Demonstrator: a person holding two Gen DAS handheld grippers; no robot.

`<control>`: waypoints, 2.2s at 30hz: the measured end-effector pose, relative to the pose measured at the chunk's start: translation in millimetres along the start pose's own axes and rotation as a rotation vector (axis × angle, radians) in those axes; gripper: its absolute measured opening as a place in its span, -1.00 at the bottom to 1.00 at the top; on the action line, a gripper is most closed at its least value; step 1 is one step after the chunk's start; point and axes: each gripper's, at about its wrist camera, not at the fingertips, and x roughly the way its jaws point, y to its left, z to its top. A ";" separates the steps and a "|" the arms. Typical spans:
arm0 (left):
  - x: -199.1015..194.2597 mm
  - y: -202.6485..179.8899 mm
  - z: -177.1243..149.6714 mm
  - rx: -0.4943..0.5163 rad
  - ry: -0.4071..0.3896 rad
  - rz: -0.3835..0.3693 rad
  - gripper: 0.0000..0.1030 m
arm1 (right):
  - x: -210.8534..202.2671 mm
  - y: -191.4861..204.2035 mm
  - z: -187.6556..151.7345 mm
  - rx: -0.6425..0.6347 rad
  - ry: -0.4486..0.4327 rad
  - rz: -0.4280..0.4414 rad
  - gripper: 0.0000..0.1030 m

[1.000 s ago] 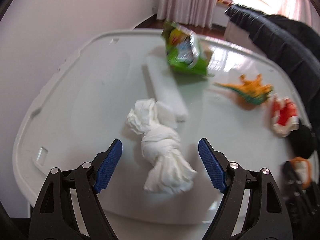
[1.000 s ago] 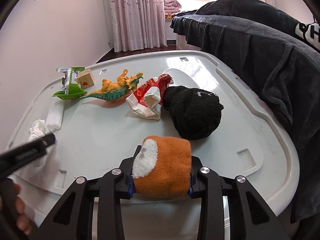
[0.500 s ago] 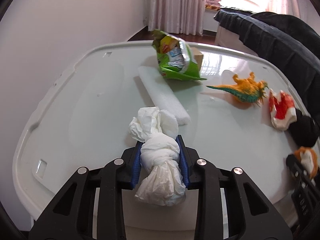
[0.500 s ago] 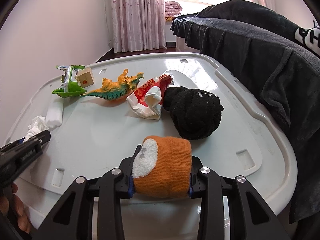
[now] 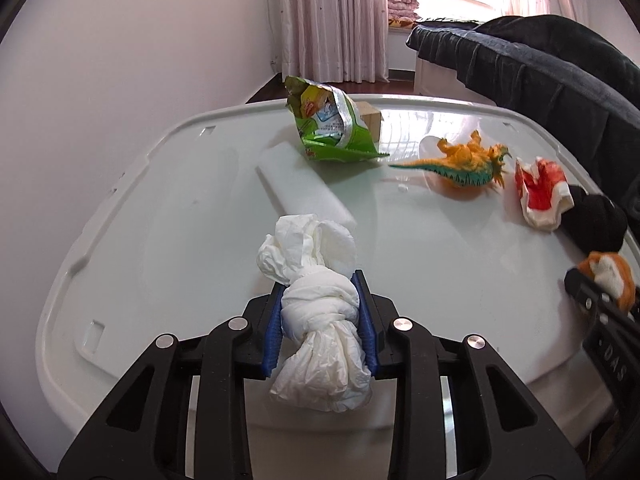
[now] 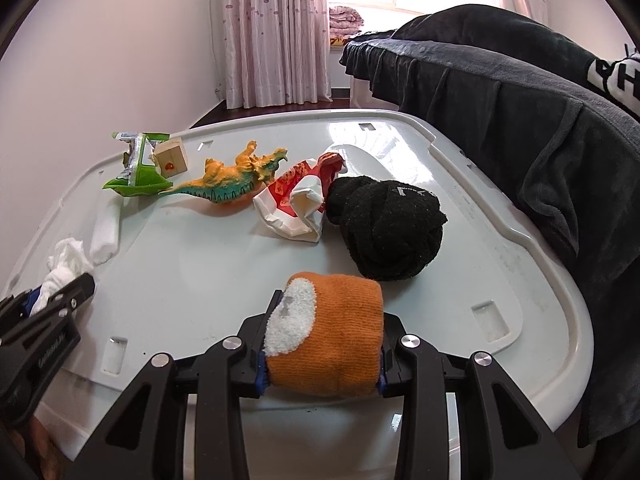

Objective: Collect trash
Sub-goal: 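Carry the sock and tissue over the cardboard box and open both grippers, then grasp the black knit sock on the lid with the right gripper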

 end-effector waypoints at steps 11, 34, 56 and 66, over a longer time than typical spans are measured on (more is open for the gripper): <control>-50.3 5.3 -12.9 -0.003 -0.021 -0.035 -0.40 | -24.7 -8.7 -4.8 0.038 0.010 0.019 -0.30; -151.7 11.3 -118.3 0.009 0.157 -0.156 -0.40 | -168.7 -0.6 -108.6 -0.088 0.045 0.207 -0.29; -97.0 17.6 -166.3 0.009 0.398 -0.063 0.56 | -130.6 11.9 -142.9 -0.112 0.239 0.187 0.41; -98.0 20.9 -161.9 0.004 0.378 -0.053 0.57 | -129.4 1.1 -140.5 -0.054 0.240 0.173 0.46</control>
